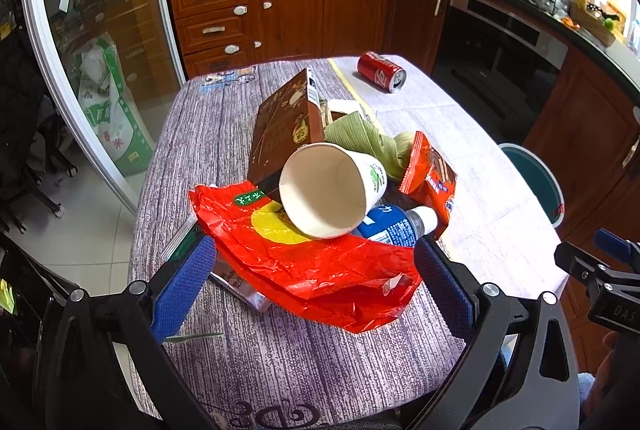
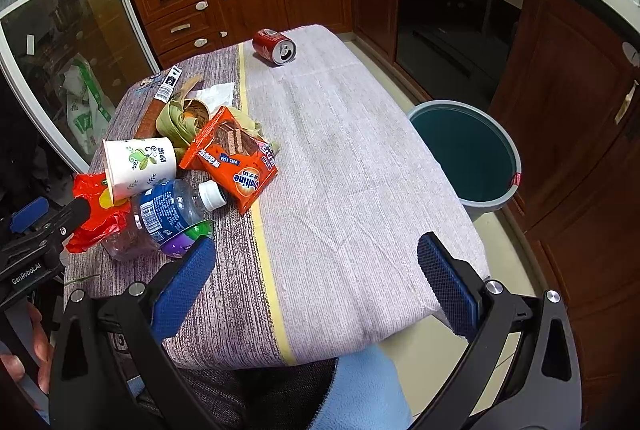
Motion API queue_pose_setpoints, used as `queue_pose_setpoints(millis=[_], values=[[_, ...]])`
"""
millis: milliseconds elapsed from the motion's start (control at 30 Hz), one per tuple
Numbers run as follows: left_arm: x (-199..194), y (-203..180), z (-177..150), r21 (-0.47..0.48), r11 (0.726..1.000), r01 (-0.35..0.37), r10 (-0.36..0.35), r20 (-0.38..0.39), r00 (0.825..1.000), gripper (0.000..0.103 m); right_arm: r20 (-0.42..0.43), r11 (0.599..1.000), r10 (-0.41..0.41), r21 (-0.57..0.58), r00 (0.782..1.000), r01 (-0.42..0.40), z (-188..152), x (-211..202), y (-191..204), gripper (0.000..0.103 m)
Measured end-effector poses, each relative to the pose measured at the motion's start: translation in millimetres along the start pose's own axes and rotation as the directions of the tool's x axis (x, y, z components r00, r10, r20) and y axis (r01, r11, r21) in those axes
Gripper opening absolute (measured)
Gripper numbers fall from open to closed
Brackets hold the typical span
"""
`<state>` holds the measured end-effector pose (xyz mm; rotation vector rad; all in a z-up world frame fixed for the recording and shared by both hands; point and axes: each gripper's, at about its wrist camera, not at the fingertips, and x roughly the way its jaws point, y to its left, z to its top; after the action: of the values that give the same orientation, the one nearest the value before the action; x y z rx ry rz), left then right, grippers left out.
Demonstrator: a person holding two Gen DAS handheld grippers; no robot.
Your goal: Collect trash
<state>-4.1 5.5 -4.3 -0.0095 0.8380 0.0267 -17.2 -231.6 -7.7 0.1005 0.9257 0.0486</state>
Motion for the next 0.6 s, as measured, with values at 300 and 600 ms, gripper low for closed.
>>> queue_pose_setpoints(millis=[300, 600], values=[[-0.8, -0.8, -2.1, 0.006, 1.0, 0.0, 0.0, 0.004, 1.0, 0.099, -0.007, 1.0, -0.001, 0.0, 1.0, 0.001, -1.5, 1.0, 0.1, 0.097], [-1.5, -2.1, -3.0, 0.004, 1.0, 0.002, -0.002, -0.001, 1.0, 0.099, -0.014, 1.0, 0.001, -0.004, 1.0, -0.001, -1.3, 2.6, 1.6, 0.097]])
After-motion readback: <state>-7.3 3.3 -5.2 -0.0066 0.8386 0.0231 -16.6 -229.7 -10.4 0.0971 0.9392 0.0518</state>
